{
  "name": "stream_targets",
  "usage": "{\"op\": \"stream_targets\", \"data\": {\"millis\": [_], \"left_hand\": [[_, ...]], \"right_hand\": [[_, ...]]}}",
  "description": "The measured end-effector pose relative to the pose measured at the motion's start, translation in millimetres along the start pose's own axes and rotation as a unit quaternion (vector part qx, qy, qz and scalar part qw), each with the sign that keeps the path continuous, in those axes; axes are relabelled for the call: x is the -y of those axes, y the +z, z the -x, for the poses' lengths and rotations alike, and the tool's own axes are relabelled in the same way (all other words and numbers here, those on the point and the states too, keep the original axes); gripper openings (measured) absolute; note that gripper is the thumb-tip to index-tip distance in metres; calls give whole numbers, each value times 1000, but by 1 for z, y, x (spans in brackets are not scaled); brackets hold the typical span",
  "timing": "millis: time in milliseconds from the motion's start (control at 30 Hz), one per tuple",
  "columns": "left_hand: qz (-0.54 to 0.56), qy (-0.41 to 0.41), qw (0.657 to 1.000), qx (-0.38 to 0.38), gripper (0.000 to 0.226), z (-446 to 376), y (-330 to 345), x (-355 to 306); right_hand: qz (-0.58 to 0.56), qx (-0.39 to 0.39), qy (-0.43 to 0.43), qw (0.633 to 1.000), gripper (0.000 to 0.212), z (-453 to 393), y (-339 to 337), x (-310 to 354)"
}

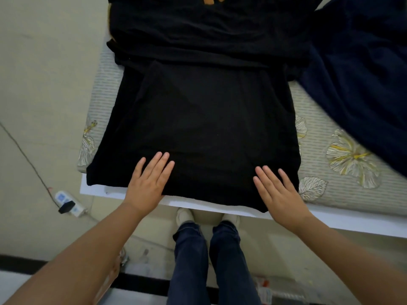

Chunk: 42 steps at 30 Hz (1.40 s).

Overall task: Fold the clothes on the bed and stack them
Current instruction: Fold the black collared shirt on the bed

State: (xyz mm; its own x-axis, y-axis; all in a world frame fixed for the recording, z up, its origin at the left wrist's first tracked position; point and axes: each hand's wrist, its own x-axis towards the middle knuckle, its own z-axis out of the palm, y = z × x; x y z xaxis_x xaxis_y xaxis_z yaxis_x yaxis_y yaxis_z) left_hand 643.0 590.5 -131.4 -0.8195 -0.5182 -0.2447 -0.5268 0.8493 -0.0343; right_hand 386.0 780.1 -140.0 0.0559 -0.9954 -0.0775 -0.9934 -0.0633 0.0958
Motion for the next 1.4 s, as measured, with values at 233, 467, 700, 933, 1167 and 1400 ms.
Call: {"op": "stream_targets", "data": {"millis": [233, 467, 700, 933, 1167, 1400], "left_hand": [[45, 3, 999, -20, 87, 4, -1, 11], [193, -266, 944, 13, 68, 32, -16, 47], [117, -144, 972, 143, 66, 79, -17, 51], [71, -123, 963, 227, 65, 157, -34, 31], [146, -139, 973, 112, 65, 169, -80, 56], [119, -218, 969, 0, 26, 77, -151, 88]], "right_hand": [[-59, 18, 8, 998, 57, 0, -27, -28], [-42, 35, 44, 997, 59, 9, -37, -16], [-47, 72, 80, 993, 72, 33, -45, 13], [-65, 301, 106, 945, 68, 79, -85, 64], [-92, 207, 245, 943, 65, 48, -133, 75], [-61, 51, 344, 936, 47, -29, -183, 22]]}}
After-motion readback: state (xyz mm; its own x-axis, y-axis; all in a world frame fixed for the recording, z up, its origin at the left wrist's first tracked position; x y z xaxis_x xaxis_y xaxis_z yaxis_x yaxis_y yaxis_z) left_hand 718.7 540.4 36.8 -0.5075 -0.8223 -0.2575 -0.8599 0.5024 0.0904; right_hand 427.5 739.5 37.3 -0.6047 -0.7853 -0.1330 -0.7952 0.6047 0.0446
